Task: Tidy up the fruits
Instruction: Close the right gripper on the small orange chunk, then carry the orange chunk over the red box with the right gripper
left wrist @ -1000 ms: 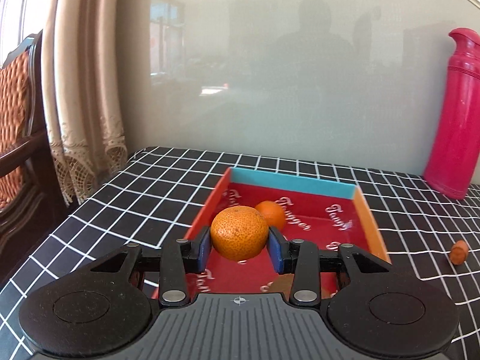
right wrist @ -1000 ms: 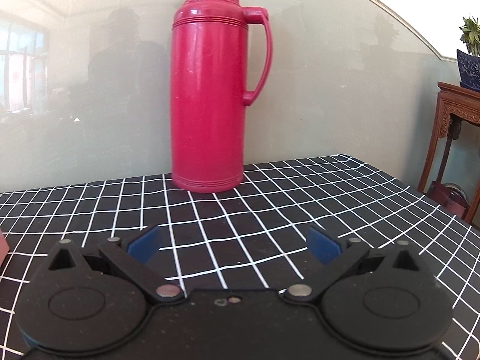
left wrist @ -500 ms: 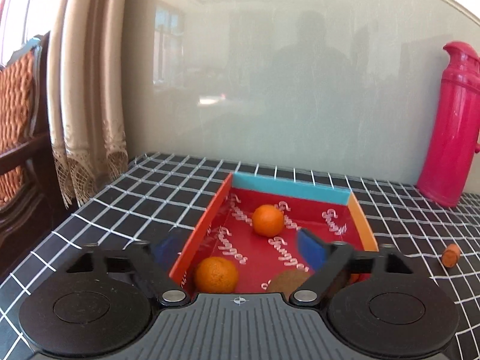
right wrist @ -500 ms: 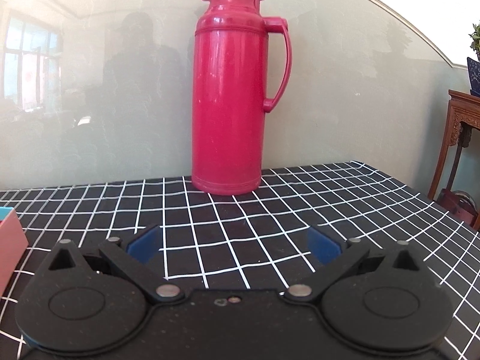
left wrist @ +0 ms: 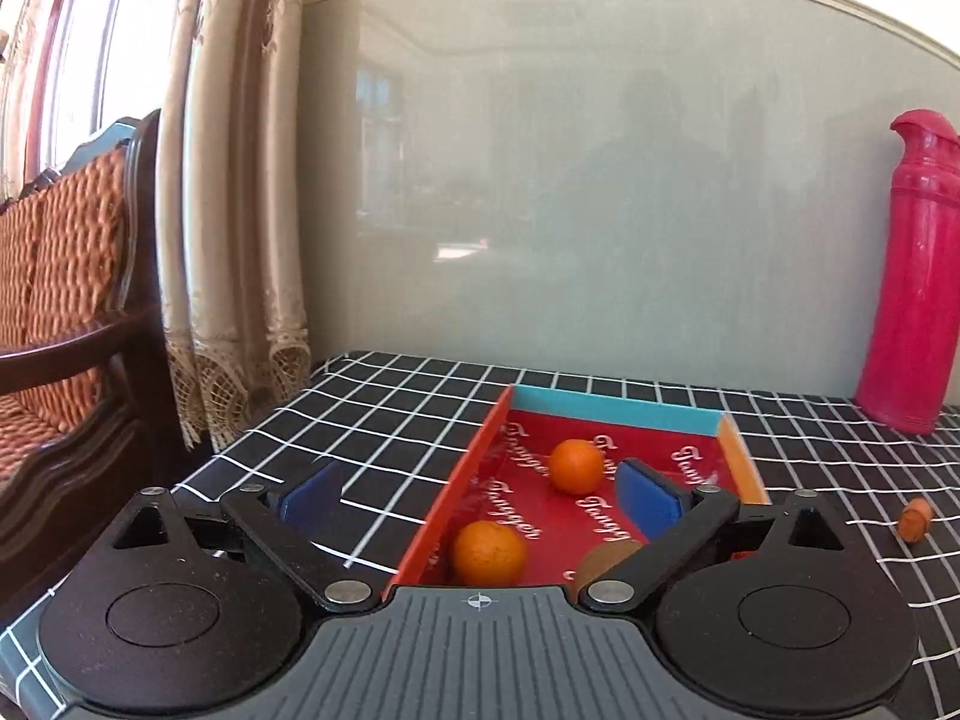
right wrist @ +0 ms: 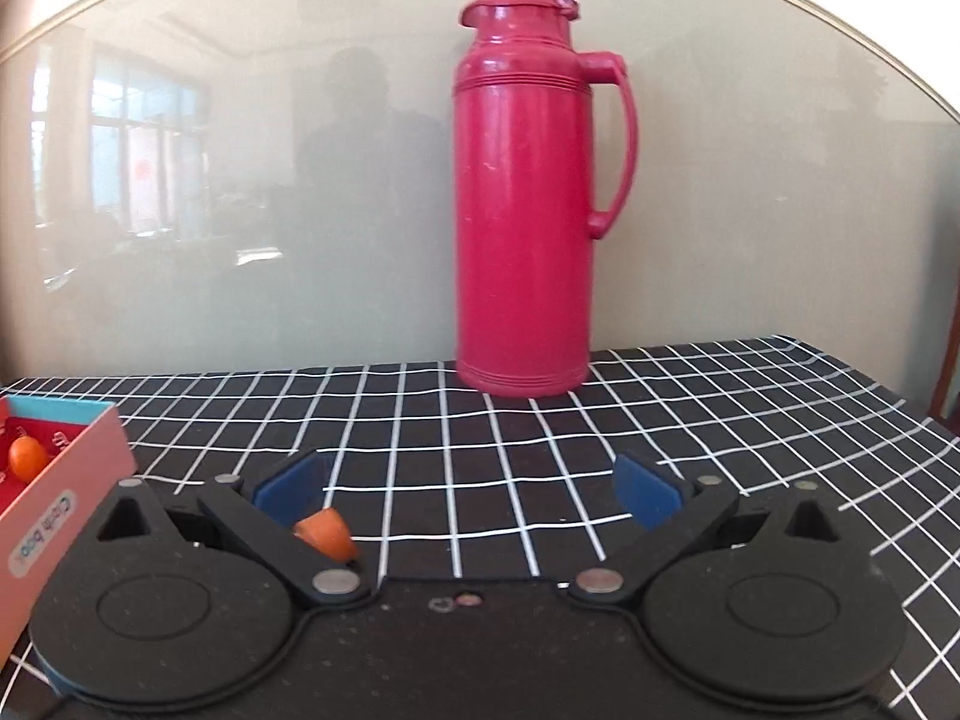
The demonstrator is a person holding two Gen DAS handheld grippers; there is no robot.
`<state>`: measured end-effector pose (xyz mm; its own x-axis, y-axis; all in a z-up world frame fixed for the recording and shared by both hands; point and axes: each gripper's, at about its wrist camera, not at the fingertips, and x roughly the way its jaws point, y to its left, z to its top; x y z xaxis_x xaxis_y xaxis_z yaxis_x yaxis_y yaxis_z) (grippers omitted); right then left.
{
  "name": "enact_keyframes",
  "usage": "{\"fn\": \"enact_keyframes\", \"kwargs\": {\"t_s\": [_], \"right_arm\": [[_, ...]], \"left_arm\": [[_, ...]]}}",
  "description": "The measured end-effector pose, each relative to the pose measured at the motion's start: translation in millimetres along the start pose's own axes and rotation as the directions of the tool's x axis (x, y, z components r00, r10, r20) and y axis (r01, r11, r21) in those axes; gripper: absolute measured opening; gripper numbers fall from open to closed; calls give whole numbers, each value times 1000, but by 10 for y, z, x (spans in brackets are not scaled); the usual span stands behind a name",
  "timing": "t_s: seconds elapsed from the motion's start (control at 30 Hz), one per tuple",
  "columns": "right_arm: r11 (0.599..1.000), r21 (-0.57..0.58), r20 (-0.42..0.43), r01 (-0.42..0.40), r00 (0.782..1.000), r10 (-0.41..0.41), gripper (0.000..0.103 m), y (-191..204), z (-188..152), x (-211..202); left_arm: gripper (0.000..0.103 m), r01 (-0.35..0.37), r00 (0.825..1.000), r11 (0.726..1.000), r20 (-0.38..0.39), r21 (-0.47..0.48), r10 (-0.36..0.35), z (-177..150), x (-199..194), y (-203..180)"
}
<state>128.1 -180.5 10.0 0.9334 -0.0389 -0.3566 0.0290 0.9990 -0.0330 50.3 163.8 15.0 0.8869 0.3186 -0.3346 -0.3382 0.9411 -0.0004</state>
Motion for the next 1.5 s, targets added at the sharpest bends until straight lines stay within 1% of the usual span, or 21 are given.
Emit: {"fn": "enact_keyframes", "kwargs": {"t_s": [0.17, 0.3, 0.43, 0.57, 0.6, 0.63, 0.77, 0.87, 0.93, 0.97, 1.03, 1.1, 1.13, 1.17, 1.33, 1.5], "right_arm": [[998, -34, -26, -52, 998, 51, 102, 98, -2, 61], [994, -45, -58, -97, 994, 94, 101, 179, -17, 136], [991, -64, -108, -115, 988, 108, 98, 294, -28, 226], [989, -91, -143, -112, 985, 99, 95, 424, -49, 304], [989, -96, -151, -110, 984, 95, 90, 451, -56, 325], [989, -97, -164, -115, 982, 98, 80, 470, -64, 353], [989, -94, -206, -115, 974, 94, 70, 499, -103, 479], [989, -93, -229, -117, 969, 93, 59, 514, -123, 546], [989, -86, -242, -120, 966, 96, 48, 520, -132, 579], [989, -85, -251, -117, 964, 92, 45, 524, -138, 600], [989, -87, -269, -120, 959, 92, 31, 533, -156, 643], [989, -88, -272, -122, 958, 94, 24, 544, -170, 650], [989, -87, -269, -122, 958, 95, 24, 549, -170, 640], [988, -90, -264, -124, 960, 97, 21, 556, -168, 626], [987, -101, -246, -124, 964, 96, 21, 550, -139, 532], [985, -99, -211, -140, 971, 117, 21, 547, -17, 370]], "left_arm": [[97, -37, 999, 999, -30, -31, 37, -21, 126, 182], [97, -54, 998, 997, -28, -56, 53, -20, 149, 299], [97, -61, 998, 997, -36, -52, 60, -33, 172, 366], [97, -68, 997, 997, -44, -44, 66, -45, 189, 417], [97, -71, 997, 997, -45, -44, 69, -48, 193, 433], [97, -73, 996, 996, -50, -44, 70, -52, 199, 447], [97, -81, 995, 995, -57, -53, 78, -55, 219, 517], [97, -81, 995, 995, -61, -53, 78, -55, 236, 549], [97, -82, 995, 995, -63, -52, 79, -57, 242, 561], [97, -81, 995, 995, -63, -52, 78, -57, 242, 562], [97, -81, 995, 995, -64, -52, 77, -59, 240, 558], [97, -80, 995, 995, -65, -51, 76, -64, 235, 554], [97, -80, 995, 995, -65, -52, 76, -66, 235, 552], [97, -79, 995, 995, -65, -53, 76, -65, 234, 552], [97, -77, 996, 996, -57, -51, 74, -58, 225, 524], [97, -67, 996, 997, -59, -41, 65, -62, 216, 473]]}}
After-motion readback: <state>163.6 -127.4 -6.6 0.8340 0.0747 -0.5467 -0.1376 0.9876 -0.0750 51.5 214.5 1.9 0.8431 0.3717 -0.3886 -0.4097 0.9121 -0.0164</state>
